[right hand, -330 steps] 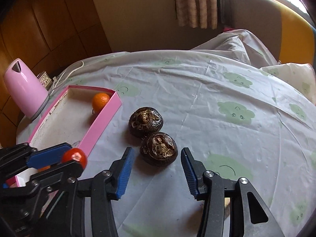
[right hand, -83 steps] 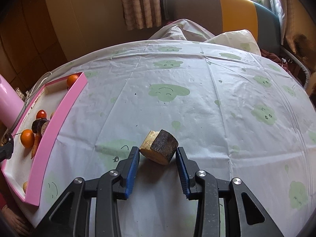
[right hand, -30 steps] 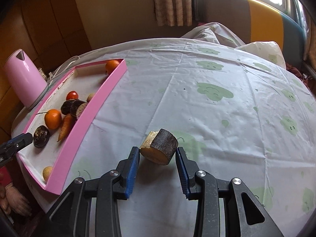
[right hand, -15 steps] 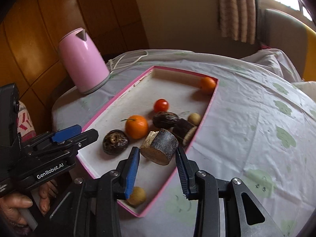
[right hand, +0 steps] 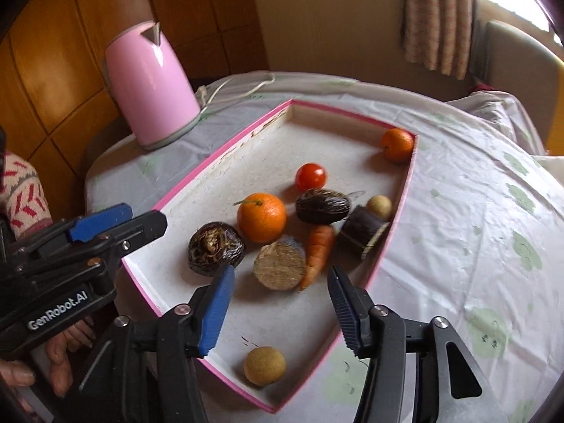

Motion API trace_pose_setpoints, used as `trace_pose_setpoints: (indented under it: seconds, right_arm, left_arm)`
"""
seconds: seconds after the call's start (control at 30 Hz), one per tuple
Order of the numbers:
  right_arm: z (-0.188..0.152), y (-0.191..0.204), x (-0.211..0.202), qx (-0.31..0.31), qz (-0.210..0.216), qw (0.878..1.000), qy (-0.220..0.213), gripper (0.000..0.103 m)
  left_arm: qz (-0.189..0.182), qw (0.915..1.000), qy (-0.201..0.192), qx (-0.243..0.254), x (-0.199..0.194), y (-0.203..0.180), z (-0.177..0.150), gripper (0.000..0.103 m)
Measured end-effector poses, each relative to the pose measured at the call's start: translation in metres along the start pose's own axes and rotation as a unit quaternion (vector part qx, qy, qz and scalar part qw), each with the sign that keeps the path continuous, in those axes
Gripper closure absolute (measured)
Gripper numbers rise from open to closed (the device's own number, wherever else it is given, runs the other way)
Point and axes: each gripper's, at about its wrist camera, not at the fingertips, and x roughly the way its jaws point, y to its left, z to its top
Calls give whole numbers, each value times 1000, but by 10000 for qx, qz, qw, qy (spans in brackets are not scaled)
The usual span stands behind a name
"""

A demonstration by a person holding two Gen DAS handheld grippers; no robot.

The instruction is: Organize fruits

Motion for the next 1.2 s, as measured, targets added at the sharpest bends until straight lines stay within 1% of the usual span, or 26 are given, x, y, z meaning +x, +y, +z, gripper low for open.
trace_pose_setpoints:
  seconds: [0.1,0.2,0.3,0.37,0.4,0.47,0.53,0.63,0.73,0.87,1.0,1.2]
  right_arm:
    - [-6,-5,-18,305,-435,9980,-335,25]
    - [-16,-9,-30,598,-835,9933,-528,18]
    - [-26,-11,-33,757,-1140,9892,-528,17]
    - [-32,-15,-34,809,-1268,9876,-455,17]
    - [-33,-16,-34,831,-1284,9873,-430,17]
    - [-34,-19,-36,847,-1309,9868,-439,17]
    - [-35,-20,-38,844,-1328,9864,-470,17]
    - [-35,-19,-39,833,-1305,9867,-493,17]
    - [-35,-16,-39,812,-1290,9872,-479,16]
    - [-37,-15,-38,813,-1273,9875,-458,16]
    - [-38,-13,-39,769,-1271,9878,-470,16]
    - [-38,-11,-40,736,-1257,9881,-484,16]
  left_arm:
    - [-30,9999,-92,54,-5,-6,-2,52]
    - [-48,9998,-162,100,-10,-13,-5,52]
    - [-132,9996,-190,147,-15,-18,-10,51]
    - [-97,9995,-215,213,-17,-21,-12,46]
    - [-86,9993,-240,258,-18,-23,-12,40]
    - [-84,9991,-324,272,-22,-25,-12,38]
    - [-45,9989,-378,284,-25,-26,-12,32]
    - [60,9988,-401,270,-26,-28,-11,28]
    - [213,9984,-420,309,-27,-29,-12,28]
    - [223,9982,-479,277,-28,-29,-13,28]
    - [369,9972,-577,308,-30,-30,-14,28]
    - [399,9978,-482,197,-28,-26,-14,28]
